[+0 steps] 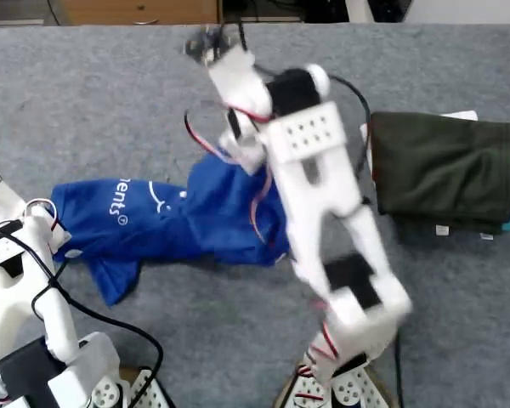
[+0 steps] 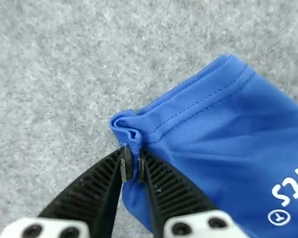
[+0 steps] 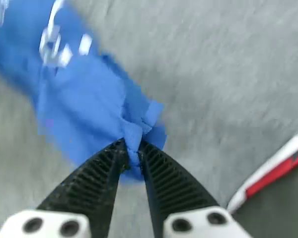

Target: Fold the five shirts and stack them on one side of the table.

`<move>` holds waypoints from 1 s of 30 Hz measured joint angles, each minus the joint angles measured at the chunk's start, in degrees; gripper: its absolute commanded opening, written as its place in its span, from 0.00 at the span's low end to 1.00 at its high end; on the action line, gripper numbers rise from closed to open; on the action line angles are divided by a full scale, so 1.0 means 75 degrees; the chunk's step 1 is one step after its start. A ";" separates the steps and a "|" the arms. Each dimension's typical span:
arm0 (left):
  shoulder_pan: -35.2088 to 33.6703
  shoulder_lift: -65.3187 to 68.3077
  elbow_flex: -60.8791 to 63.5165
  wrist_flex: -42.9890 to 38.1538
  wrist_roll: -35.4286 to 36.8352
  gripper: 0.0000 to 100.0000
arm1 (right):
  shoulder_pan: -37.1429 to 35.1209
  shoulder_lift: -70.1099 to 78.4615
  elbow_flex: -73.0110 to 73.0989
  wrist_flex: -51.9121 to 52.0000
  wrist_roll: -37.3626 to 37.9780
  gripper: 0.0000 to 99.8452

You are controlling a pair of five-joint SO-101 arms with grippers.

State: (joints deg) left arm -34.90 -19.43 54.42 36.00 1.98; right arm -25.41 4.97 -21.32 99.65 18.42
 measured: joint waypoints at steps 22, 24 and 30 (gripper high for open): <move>0.0000 0.0000 0.0000 0.0000 0.0000 0.02 | 0.0387 -0.8850 1.1030 -0.2251 0.2004 0.28; 0.0000 0.0000 0.0000 0.0000 0.0000 0.02 | 0.0387 -0.8862 1.0596 -0.2145 0.2004 0.22; 0.0000 0.0000 0.0000 0.0000 0.0000 0.02 | 0.0656 -0.7678 0.8334 -0.1688 0.1102 0.17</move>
State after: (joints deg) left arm -34.90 -19.43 54.42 36.00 1.98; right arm -20.48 -52.62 41.19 86.99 26.68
